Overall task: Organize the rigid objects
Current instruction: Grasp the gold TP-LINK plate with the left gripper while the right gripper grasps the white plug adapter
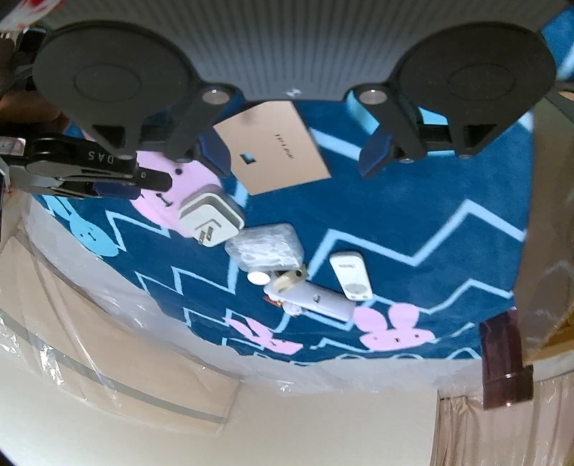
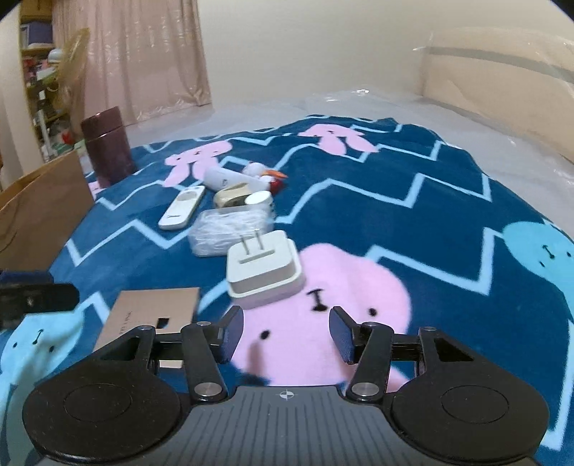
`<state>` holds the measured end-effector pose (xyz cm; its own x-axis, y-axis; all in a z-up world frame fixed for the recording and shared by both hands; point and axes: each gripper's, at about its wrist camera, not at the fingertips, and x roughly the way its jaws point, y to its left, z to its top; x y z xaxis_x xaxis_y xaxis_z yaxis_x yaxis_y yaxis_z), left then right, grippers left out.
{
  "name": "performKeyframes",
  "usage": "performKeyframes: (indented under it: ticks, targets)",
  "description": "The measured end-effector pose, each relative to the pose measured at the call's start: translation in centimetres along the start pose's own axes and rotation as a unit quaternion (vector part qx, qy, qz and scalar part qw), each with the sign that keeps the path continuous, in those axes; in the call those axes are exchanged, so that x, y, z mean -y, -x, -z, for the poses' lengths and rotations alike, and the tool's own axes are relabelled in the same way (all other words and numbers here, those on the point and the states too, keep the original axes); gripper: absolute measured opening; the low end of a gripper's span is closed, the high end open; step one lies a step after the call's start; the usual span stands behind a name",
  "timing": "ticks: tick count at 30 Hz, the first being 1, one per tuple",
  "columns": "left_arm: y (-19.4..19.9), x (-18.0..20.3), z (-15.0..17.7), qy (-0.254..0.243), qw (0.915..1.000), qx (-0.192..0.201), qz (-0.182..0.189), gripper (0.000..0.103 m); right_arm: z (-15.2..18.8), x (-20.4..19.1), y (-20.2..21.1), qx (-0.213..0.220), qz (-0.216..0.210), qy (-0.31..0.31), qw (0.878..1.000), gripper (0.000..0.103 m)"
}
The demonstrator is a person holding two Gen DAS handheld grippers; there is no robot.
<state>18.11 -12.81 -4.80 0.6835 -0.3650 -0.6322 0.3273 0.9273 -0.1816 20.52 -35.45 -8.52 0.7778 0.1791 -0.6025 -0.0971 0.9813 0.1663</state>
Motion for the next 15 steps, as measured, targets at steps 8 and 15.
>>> performKeyframes:
  ticks: [8,15]
  targets:
    - [-4.1,2.6,1.6,0.028,0.9982,-0.024,-0.046,0.099,-0.2,1.1,-0.2,0.012,0.013,-0.005,1.000,0.072]
    - [-6.9,5.1,2.3,0.034,0.9952,-0.039,-0.083,0.102,0.0,3.6,-0.4,0.015,0.037,-0.024,0.999,0.072]
